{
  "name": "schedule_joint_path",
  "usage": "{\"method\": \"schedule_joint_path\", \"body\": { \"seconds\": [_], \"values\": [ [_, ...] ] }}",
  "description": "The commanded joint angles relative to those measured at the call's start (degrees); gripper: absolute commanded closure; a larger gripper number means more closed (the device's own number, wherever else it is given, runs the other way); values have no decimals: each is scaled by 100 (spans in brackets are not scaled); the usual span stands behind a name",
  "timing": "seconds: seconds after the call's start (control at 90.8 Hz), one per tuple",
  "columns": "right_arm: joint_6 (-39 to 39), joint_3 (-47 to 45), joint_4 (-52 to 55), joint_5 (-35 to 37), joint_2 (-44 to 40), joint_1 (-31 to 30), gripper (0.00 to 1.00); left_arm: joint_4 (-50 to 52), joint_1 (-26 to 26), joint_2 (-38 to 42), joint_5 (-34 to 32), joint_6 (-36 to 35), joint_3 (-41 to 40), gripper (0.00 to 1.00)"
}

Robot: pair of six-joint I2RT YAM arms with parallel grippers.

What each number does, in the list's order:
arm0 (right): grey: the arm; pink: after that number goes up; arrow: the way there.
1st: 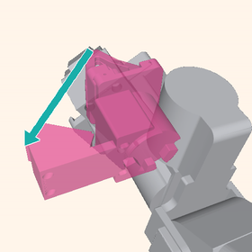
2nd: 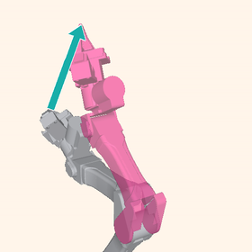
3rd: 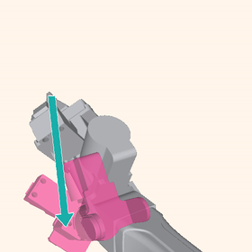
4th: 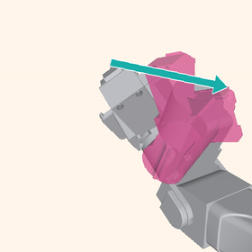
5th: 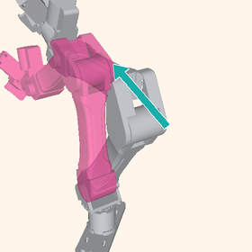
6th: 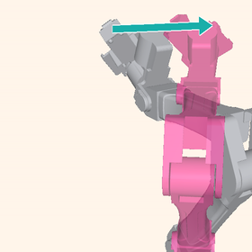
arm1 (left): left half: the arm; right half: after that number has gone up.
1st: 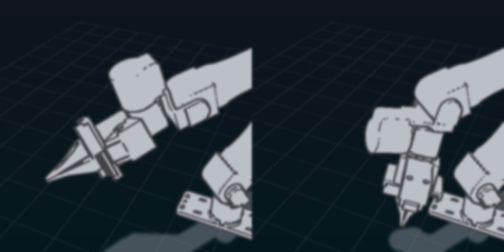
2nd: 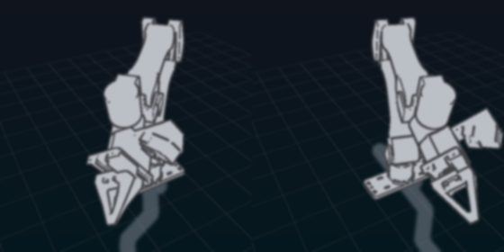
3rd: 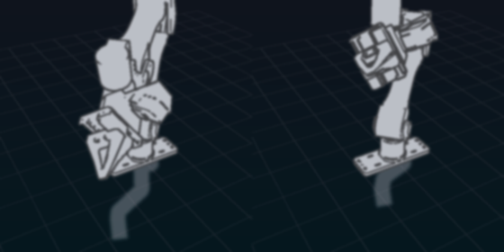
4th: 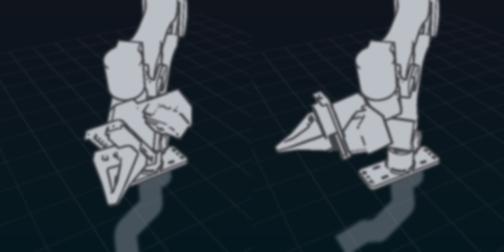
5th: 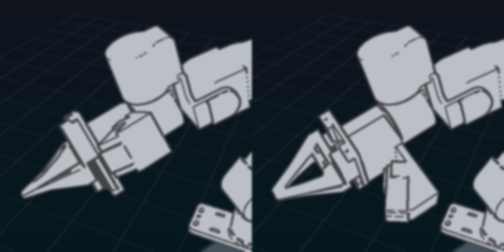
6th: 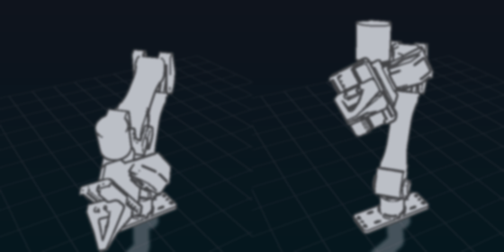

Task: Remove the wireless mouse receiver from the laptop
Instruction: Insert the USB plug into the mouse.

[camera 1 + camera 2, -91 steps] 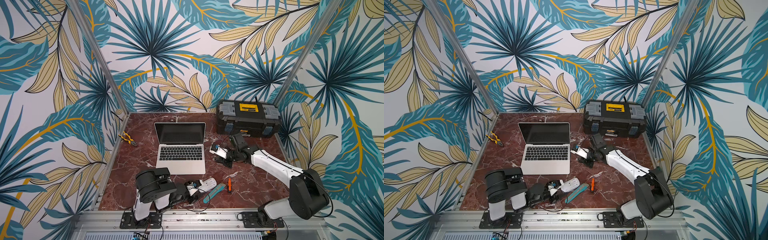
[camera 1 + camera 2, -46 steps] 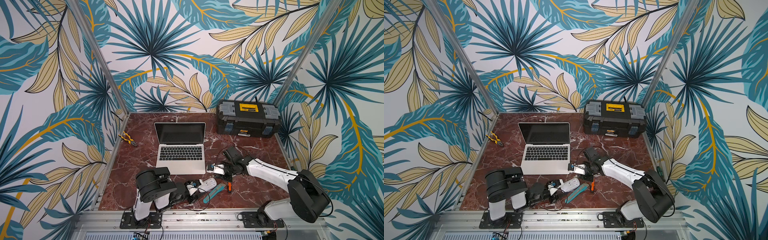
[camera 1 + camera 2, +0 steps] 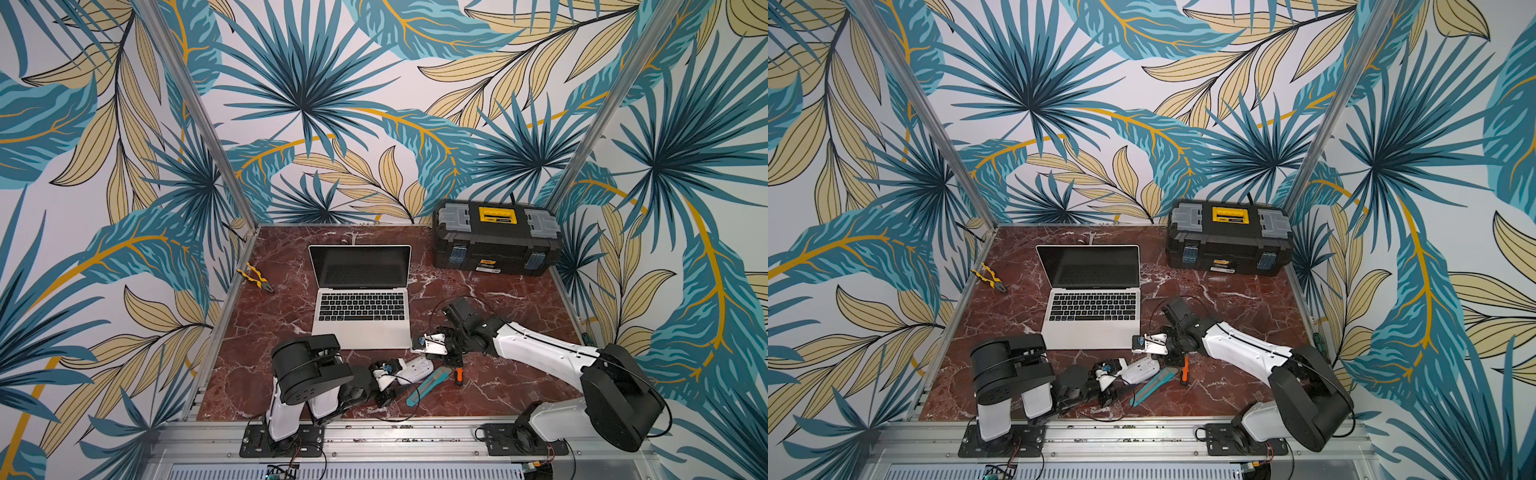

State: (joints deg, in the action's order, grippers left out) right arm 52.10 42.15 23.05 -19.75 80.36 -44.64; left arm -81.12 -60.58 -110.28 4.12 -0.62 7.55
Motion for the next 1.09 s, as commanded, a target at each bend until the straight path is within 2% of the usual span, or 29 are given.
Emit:
{"method": "schedule_joint_path", "body": {
  "seconds": [0.0, 0.352, 0.562, 1.079],
  "values": [
    [149, -141, 176, 1, -50, -27, 87, 38, 31, -108, 44, 18, 11, 50],
    [320, -227, 238, -113, 1, -27, 85, 42, 30, -116, 54, 10, 16, 50],
    [312, -215, 252, -148, 135, -233, 83, 35, 30, -116, 82, 2, 9, 49],
    [209, -311, 93, 158, 165, -244, 78, 47, 31, -154, 130, -8, 34, 48]
  ]
}}
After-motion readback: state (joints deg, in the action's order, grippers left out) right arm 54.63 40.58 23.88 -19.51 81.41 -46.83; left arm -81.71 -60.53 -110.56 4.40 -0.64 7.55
